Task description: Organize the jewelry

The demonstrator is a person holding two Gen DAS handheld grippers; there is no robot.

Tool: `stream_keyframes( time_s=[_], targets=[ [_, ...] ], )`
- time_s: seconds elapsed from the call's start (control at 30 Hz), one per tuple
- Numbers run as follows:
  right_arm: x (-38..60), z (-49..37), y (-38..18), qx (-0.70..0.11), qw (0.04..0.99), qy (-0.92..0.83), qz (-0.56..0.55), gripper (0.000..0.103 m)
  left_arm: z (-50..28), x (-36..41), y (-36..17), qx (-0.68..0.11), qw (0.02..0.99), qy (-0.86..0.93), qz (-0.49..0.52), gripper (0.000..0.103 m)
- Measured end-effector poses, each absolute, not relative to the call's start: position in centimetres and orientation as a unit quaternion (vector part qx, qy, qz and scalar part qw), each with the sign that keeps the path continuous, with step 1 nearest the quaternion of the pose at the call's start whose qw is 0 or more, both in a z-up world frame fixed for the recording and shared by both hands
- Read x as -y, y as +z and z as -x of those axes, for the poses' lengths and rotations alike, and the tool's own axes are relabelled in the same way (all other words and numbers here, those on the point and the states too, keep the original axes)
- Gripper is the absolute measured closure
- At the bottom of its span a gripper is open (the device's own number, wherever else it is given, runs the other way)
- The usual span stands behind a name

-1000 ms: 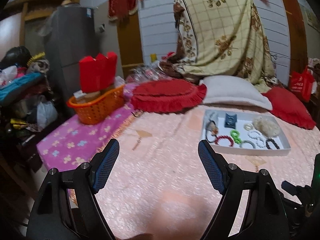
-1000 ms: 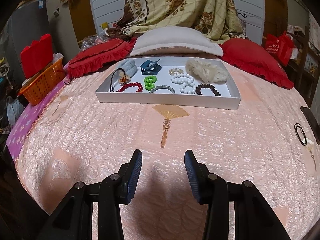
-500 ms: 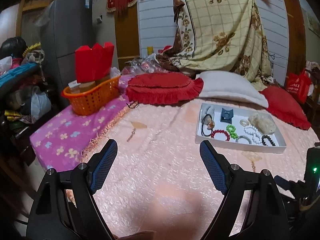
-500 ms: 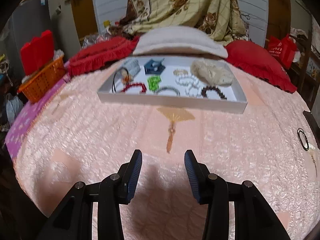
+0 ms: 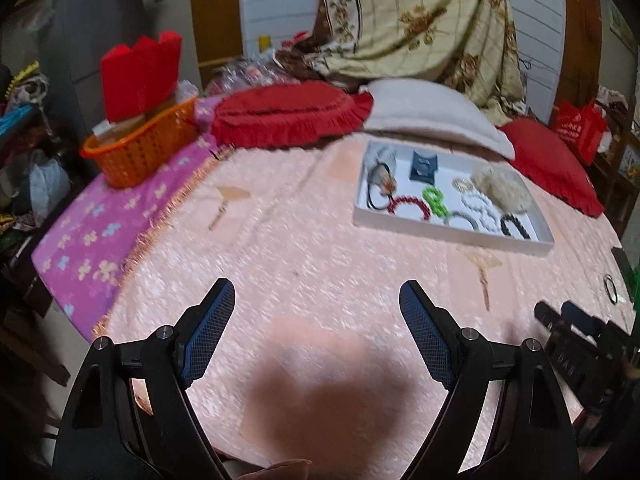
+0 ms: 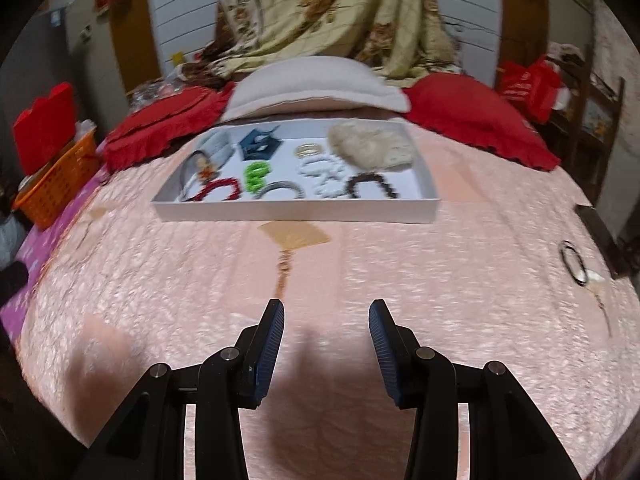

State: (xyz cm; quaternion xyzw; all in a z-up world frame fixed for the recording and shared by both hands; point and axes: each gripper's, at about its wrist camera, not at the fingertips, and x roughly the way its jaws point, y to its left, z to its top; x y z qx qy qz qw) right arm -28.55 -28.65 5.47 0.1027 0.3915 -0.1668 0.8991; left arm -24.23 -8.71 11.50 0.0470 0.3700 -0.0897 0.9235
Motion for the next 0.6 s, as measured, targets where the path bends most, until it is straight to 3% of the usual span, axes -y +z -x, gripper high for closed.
stream_keyframes(
  time_s=[0.6],
  targets=[
    [28.1, 29.1, 6.2, -0.404, 0.892, -0.183, -0.088, 0.057, 24.5, 10.4, 8.9, -0.424, 0.893, -0.129, -0.073, 0.018]
  ],
)
